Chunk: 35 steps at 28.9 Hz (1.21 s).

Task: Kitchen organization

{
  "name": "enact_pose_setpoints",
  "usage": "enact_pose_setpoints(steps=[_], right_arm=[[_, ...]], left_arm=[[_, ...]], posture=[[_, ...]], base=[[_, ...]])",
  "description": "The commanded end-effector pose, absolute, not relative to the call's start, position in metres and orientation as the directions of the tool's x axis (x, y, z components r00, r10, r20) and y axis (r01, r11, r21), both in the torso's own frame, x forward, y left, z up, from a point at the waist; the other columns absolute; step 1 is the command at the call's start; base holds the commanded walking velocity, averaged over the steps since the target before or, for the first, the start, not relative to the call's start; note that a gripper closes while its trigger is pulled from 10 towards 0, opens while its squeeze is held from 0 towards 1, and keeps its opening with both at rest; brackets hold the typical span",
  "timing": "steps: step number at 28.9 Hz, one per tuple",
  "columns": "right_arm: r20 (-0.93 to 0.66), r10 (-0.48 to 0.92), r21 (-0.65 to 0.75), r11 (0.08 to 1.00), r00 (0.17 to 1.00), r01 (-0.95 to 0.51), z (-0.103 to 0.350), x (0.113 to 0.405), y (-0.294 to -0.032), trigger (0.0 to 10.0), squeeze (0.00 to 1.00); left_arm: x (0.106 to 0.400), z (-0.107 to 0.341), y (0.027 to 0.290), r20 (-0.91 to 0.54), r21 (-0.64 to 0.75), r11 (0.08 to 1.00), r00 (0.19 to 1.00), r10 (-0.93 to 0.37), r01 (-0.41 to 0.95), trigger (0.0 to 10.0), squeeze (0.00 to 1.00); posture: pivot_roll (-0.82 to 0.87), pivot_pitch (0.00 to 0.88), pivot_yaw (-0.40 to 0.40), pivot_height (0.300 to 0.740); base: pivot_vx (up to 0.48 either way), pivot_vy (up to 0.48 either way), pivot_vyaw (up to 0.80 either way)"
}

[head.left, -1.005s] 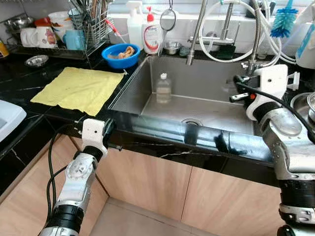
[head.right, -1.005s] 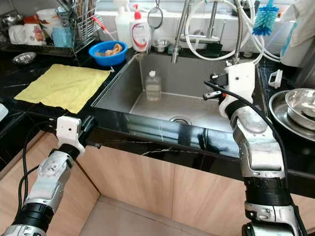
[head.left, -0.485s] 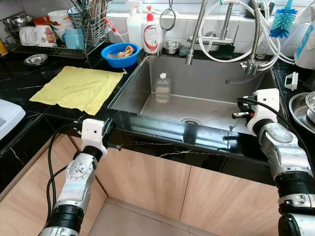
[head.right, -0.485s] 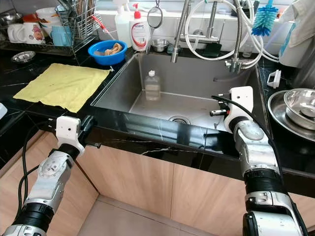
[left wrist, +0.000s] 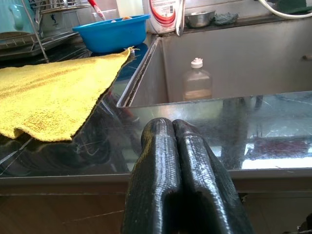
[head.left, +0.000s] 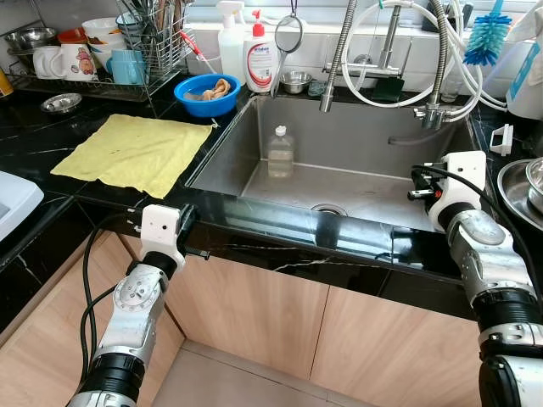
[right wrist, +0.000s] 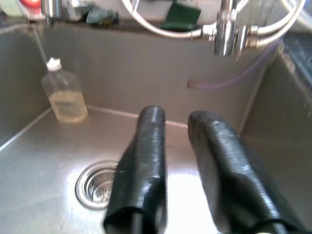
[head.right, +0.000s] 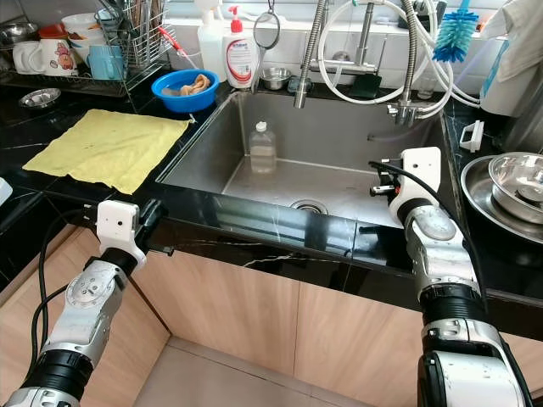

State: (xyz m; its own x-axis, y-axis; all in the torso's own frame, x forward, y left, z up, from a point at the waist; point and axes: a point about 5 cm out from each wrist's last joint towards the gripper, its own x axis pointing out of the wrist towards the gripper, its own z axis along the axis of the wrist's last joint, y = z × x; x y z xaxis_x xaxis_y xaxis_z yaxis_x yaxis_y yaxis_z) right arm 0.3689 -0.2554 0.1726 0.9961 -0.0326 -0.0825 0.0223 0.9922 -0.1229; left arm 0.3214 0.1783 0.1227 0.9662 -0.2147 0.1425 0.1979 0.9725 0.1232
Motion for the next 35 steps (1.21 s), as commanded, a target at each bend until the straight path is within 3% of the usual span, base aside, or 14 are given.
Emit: enact_pose_setpoints(steps=[1,7,11,15,16,17,24,28,29,30,35], right_arm=[[-0.030,-0.040,-0.151,0.988,0.999,0.035,0.185,0.371,-0.255,10.0,0.00],[0.227,-0.169,-0.201,0.955,0.959,0.216,0.232,0.355,-0.263,10.0,0.00],[0.382,-0.297,-0.212,0.894,0.875,0.395,0.269,0.317,-0.281,10.0,0.00],[0.391,-0.361,-0.229,0.853,0.847,0.469,0.274,0.295,-0.296,10.0,0.00],[0.392,-0.390,-0.227,0.837,0.833,0.498,0.274,0.288,-0.302,10.0,0.54],[0.394,-0.420,-0.223,0.819,0.818,0.528,0.273,0.281,-0.307,10.0,1.00],[0.304,-0.657,-0.202,0.663,0.689,0.721,0.248,0.225,-0.339,10.0,1.00],[0.254,-0.707,-0.172,0.638,0.660,0.751,0.238,0.214,-0.342,10.0,1.00],[0.238,-0.709,-0.161,0.645,0.663,0.747,0.235,0.213,-0.341,10.0,0.93],[0.216,-0.713,-0.157,0.648,0.667,0.745,0.229,0.212,-0.339,10.0,0.00],[0.155,-0.732,-0.125,0.651,0.663,0.749,0.217,0.209,-0.334,10.0,0.00]], left_arm=[[0.321,0.123,0.181,0.137,0.147,0.969,0.967,-0.217,0.197,10.0,0.00],[0.319,0.123,0.181,0.137,0.147,0.969,0.966,-0.218,0.198,10.0,0.00],[0.318,0.122,0.183,0.133,0.150,0.969,0.967,-0.217,0.197,10.0,0.00],[0.319,0.122,0.183,0.131,0.151,0.968,0.967,-0.218,0.198,10.0,0.00],[0.319,0.122,0.183,0.130,0.151,0.968,0.967,-0.219,0.199,10.0,0.00],[0.319,0.121,0.183,0.129,0.150,0.968,0.967,-0.220,0.200,10.0,0.00],[0.320,0.120,0.180,0.121,0.148,0.965,0.965,-0.234,0.215,10.0,0.00],[0.320,0.121,0.182,0.120,0.150,0.965,0.965,-0.233,0.214,10.0,0.00],[0.320,0.120,0.182,0.119,0.150,0.965,0.965,-0.233,0.214,10.0,0.00],[0.320,0.120,0.182,0.118,0.151,0.965,0.965,-0.233,0.215,10.0,0.00],[0.320,0.120,0.182,0.117,0.152,0.964,0.965,-0.236,0.217,10.0,0.00]], posture=[[-0.01,0.000,0.042,0.740],[0.00,0.000,0.038,0.740],[-0.01,0.000,0.039,0.740],[-0.02,0.000,0.039,0.740],[-0.03,0.000,0.043,0.740],[-0.03,0.000,0.043,0.740],[-0.04,0.000,0.051,0.740],[-0.04,0.000,0.053,0.740],[-0.04,0.000,0.053,0.740],[-0.04,0.000,0.055,0.740],[-0.04,0.000,0.058,0.740]], base=[[0.000,0.000,0.00],[0.000,0.000,0.00],[0.000,0.000,0.00],[0.000,0.000,0.00],[0.000,0.000,0.00],[0.000,0.000,0.00],[0.000,0.000,0.00],[0.000,0.000,0.00],[0.000,0.000,0.00],[0.000,0.000,0.00],[0.000,0.000,0.00]])
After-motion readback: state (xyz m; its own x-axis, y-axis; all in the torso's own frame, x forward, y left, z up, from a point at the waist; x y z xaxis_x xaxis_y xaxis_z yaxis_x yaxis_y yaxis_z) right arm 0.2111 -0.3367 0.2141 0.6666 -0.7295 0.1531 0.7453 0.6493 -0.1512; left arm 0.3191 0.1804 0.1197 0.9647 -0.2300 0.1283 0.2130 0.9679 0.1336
